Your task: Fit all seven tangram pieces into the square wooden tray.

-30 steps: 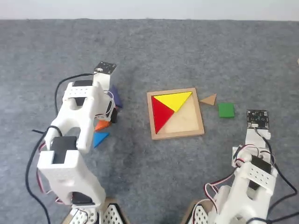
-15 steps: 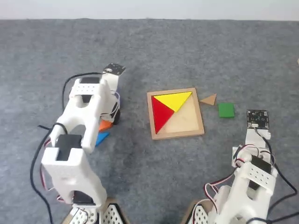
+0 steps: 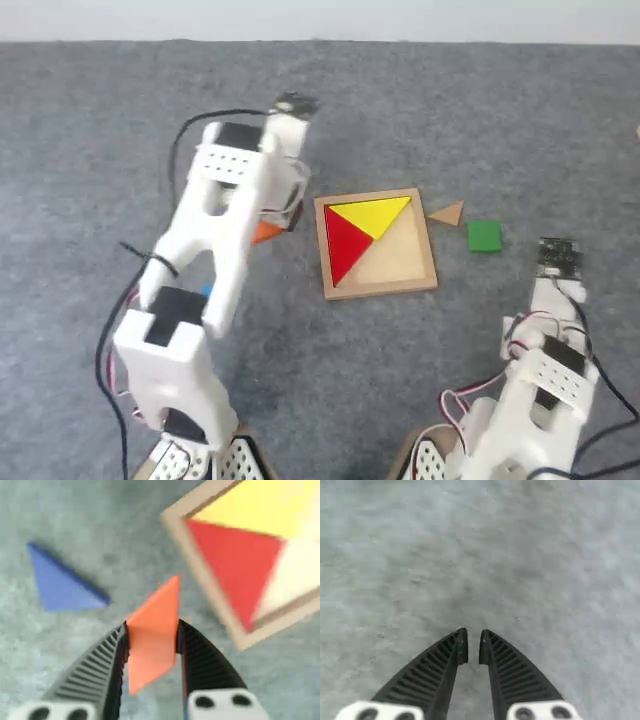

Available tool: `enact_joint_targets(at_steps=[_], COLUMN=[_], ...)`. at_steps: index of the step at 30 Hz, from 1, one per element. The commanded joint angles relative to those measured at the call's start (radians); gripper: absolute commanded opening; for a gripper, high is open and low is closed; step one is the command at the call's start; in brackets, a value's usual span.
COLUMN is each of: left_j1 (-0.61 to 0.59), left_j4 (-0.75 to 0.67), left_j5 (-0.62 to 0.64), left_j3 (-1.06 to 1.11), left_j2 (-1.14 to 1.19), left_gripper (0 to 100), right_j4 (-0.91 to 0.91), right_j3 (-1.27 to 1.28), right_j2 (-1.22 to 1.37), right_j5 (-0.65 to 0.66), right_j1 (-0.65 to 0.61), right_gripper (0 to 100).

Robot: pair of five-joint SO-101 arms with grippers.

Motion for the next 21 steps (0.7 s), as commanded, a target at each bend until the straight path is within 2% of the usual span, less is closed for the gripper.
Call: enact_joint_targets(at_steps=[1,5,8,14,21], left_j1=[0.130,0.264,0.310,0.319,0.368], left_j4=[0.035,0.028,0.028,0.037,0.098], left_j5=[0.063,0.130,0.166,0.230,0.290], left_j3=[-0.131,-0.200,-0.274,-0.504,-0.731], left_j2=[-0.017,0.003,0.087,0.338,0.496], left_gripper=[3,3,3,3,3], right_j4=[0.050,0.047,0.047,0.022,-0.090], right_j3=[-0.094,-0.143,-0.181,-0.209,-0.218], right_j2=[-0.024,-0.021,-0.015,-0.013,-0.013], right_j5=[0.011,0.101,0.115,0.112,0.069], right_j1=[0.211,0.410,0.513,0.610,0.707], right_gripper=[5.8,5.8,5.8,5.8,5.8])
